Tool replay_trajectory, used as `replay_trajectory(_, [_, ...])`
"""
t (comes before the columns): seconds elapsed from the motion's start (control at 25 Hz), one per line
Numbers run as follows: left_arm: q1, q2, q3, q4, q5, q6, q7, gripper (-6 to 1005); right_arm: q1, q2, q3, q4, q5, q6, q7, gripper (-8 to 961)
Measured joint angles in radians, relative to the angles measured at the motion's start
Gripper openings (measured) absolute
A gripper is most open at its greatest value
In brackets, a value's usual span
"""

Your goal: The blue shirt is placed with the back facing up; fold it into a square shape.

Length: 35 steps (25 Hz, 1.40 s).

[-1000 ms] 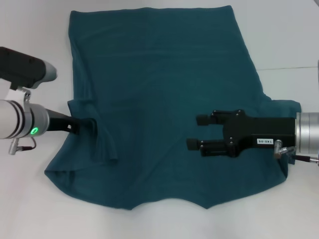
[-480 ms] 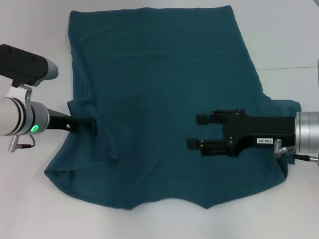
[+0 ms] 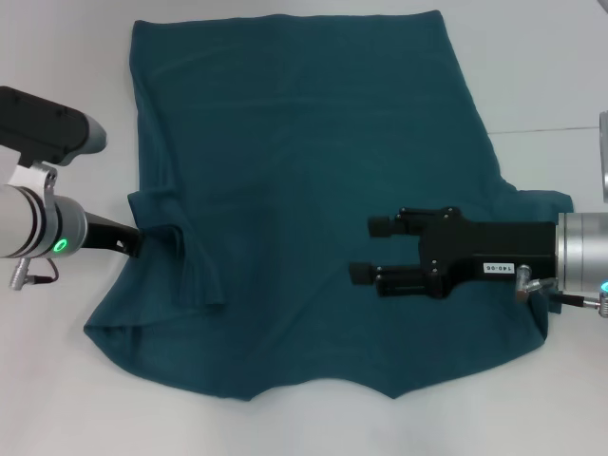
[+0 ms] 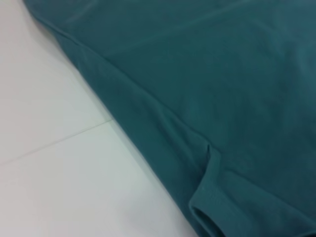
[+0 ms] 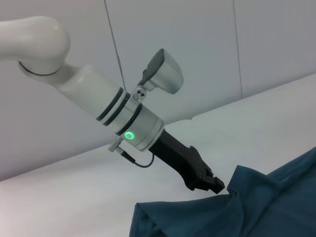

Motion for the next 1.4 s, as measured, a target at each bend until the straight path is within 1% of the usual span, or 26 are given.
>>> replay_trajectory(0.32, [-0.048,0.0,0.001,-0.048,0.039,-0.012,-0.011,1,0.003,-0.001,0.0,0.008,0.007,0.005,-0.003,830])
replay_trajectory(0.48, [-0.057,-0.001,0.01,-0.055,0.042,-0.012,-0.012,1,0.003,-0.001,0.0,0.009,0.007,0.005,-0.003,829])
replay_trajectory(0.64, [-0.062,-0.012,0.013,-0.044,0.042,-0.023,-0.011,1,0.003,-0.001,0.0,0.013,0.007,0.005,-0.008,829])
replay_trajectory(0.8, [-0.072,-0.017,0.012,-0.043,0.042,-0.031,-0.011,1,0.003,-0.001,0.0,0.02,0.007,0.006,-0.013,829])
replay_trajectory(1.04, [-0.091,-0.043,0.013,-0.043,0.041,-0.054,-0.005,1,0.002,-0.001,0.0,0.023,0.009,0.006,-0.015,830])
replay_trajectory(1.16, [-0.101,-0.053,0.033,-0.048,0.037,-0.059,-0.004,1,0.0,-0.001,0.0,0.023,0.01,0.006,-0.015,830])
replay_trajectory(1.4, [-0.109,-0.058,0.055,-0.054,-0.005,-0.06,-0.003,2,-0.006,-0.002,0.0,0.023,0.022,0.006,-0.017,830])
